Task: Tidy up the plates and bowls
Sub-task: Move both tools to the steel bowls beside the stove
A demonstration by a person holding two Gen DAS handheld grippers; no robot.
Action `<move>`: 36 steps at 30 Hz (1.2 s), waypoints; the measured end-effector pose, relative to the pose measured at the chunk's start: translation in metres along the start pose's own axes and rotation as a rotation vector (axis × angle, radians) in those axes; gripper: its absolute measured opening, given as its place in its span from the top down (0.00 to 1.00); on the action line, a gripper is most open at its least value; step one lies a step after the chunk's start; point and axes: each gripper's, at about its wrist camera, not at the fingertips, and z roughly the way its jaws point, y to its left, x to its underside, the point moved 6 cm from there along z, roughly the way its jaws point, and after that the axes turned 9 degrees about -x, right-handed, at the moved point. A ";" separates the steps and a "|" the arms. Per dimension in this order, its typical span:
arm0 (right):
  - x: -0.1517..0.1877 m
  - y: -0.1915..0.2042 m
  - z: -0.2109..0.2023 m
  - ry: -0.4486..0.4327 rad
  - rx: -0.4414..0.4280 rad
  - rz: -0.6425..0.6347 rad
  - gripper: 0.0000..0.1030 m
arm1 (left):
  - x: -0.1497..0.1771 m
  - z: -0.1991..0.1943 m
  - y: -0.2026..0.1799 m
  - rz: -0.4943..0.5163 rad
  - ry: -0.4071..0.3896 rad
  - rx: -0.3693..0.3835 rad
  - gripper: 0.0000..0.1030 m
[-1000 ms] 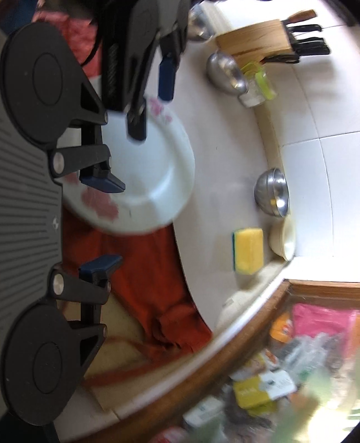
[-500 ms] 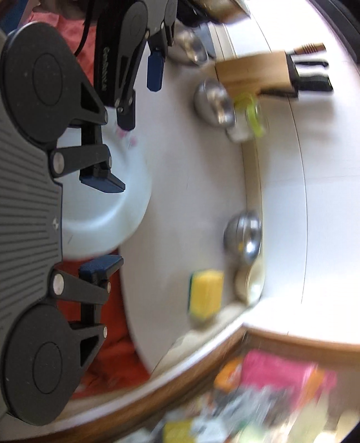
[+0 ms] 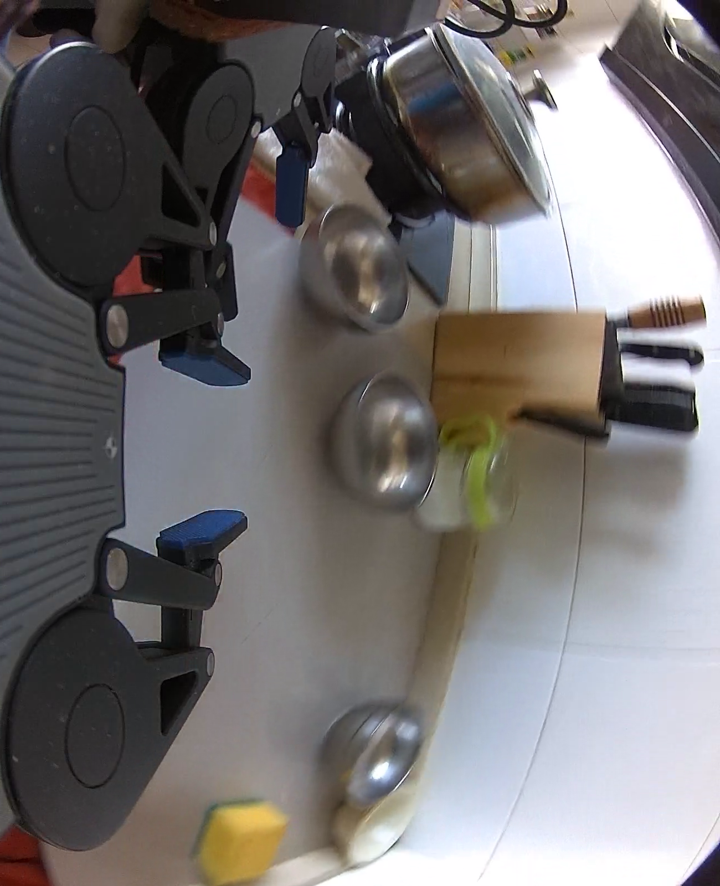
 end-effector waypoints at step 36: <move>-0.081 0.034 0.147 0.185 -0.292 0.141 0.51 | -0.021 0.055 0.120 -0.207 0.049 -0.031 0.15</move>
